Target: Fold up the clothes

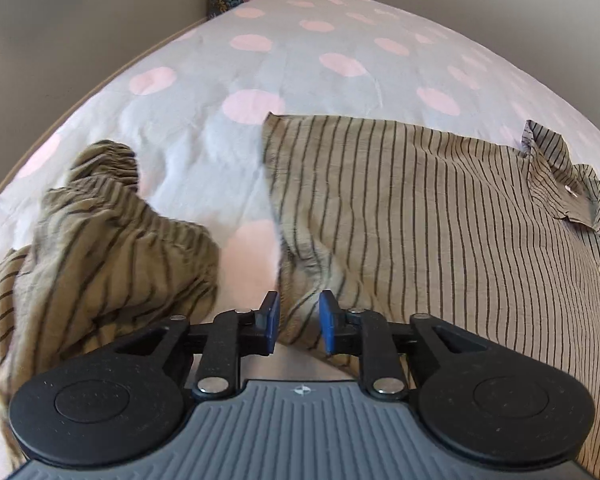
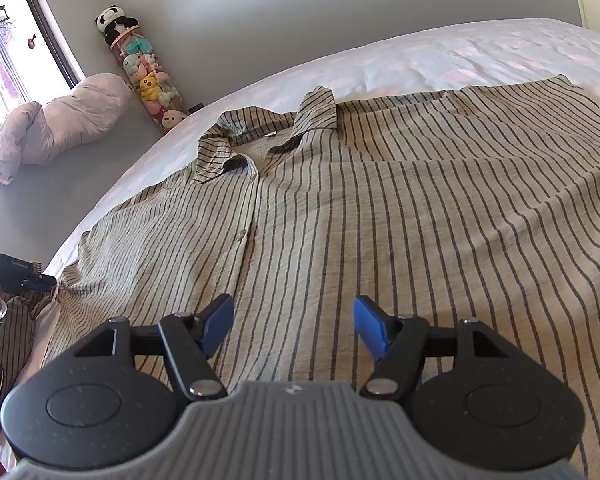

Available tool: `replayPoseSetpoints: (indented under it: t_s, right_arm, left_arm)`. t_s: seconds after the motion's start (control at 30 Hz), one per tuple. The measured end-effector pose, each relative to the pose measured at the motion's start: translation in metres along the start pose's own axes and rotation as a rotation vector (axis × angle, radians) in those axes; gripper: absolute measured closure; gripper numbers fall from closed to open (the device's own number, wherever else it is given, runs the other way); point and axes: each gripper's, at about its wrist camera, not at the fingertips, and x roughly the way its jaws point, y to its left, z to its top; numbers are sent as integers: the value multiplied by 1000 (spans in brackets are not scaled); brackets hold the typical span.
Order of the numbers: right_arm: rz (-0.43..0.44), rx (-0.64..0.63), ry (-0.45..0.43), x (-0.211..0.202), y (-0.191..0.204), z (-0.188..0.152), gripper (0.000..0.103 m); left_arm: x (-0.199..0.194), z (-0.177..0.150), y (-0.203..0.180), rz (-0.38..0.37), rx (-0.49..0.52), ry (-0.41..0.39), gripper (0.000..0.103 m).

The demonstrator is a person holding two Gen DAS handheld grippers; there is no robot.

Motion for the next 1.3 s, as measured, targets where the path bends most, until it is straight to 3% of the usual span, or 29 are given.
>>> replayPoseSetpoints:
  t_s: [0.07,0.17,0.3,0.57,0.73,0.93,1.07,1.13,1.2,1.3]
  right_arm:
    - [-2,-1,2,0,0,0,33]
    - [-5,-6,7,1,0,0,33]
    - [-2,-13,1,0,1,1,33]
    - [6,-29,-4,1,5,1,33]
    - [-6,-29,-6,3,4,1,33]
    - [-23,-45,-2,10,6,0,33]
    - [-28,-40,30,19,3,-1,33]
    - [-27,-37,36,21,2,-1,33]
    - [-23,-36,38,22,2,-1,33]
    - [-15,-36,35,22,3,-1,33]
  left_arm:
    - [9,1,-5,20,-1,23,77]
    - [21,-4,-6,116,2,64,70]
    - [16,-3,-1,173,5,57,59]
    - [11,36,10,82,-29,-67,59]
    - [40,65,14,85,-37,-131,59]
    - [81,84,18,89,-69,-123,59]
    - [93,89,7,102,-29,-163,53]
    - [95,92,1,98,-2,-177,65]
    - [94,95,-5,81,28,-182,97]
    - [88,98,-19,85,77,-191,101]
